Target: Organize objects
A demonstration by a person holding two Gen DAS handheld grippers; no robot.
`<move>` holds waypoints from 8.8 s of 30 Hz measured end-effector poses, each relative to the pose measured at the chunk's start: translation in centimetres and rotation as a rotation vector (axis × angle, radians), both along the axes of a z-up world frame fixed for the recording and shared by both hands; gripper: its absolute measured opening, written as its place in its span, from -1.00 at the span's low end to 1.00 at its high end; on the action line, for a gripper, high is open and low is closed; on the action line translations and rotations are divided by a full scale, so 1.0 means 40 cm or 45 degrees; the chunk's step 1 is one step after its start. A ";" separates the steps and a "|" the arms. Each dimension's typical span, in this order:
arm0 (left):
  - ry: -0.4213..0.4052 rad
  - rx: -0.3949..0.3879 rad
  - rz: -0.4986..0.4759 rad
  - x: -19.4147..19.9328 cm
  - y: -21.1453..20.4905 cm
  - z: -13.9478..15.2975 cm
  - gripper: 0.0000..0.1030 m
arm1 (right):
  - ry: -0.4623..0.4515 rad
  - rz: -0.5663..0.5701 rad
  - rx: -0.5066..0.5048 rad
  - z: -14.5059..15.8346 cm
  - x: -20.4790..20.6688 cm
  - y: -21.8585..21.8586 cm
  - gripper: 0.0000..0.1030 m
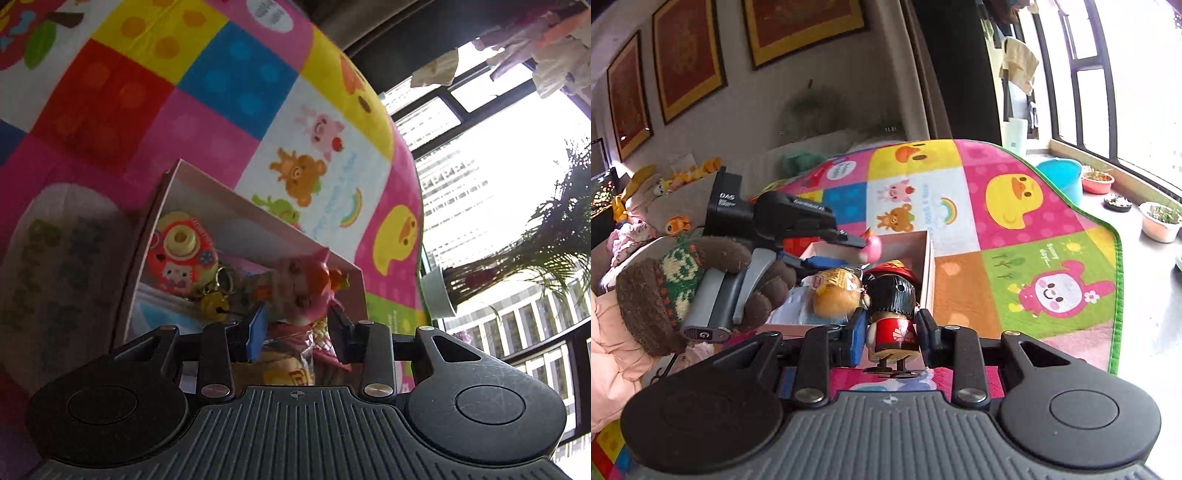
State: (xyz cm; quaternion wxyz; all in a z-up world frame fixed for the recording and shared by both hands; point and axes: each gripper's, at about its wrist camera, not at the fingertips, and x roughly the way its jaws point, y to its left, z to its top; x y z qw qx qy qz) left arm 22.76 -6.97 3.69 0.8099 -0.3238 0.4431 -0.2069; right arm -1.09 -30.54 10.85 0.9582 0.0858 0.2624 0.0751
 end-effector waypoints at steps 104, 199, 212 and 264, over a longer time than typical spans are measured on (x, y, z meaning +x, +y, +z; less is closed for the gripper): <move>-0.349 0.678 -0.127 -0.721 0.406 -0.048 -0.70 | 0.318 0.642 -0.244 -0.180 0.209 0.728 -0.69; -0.523 0.374 -0.238 -0.488 0.210 0.042 -0.62 | 0.412 0.052 -0.020 -0.058 0.325 0.083 -0.55; -0.414 0.394 -0.141 -0.473 0.250 0.006 -0.62 | 0.325 0.002 -0.059 0.040 0.315 0.092 -0.08; -0.364 0.853 0.157 -0.189 0.298 0.013 0.97 | 0.144 0.179 -0.474 -0.191 0.249 0.288 -0.04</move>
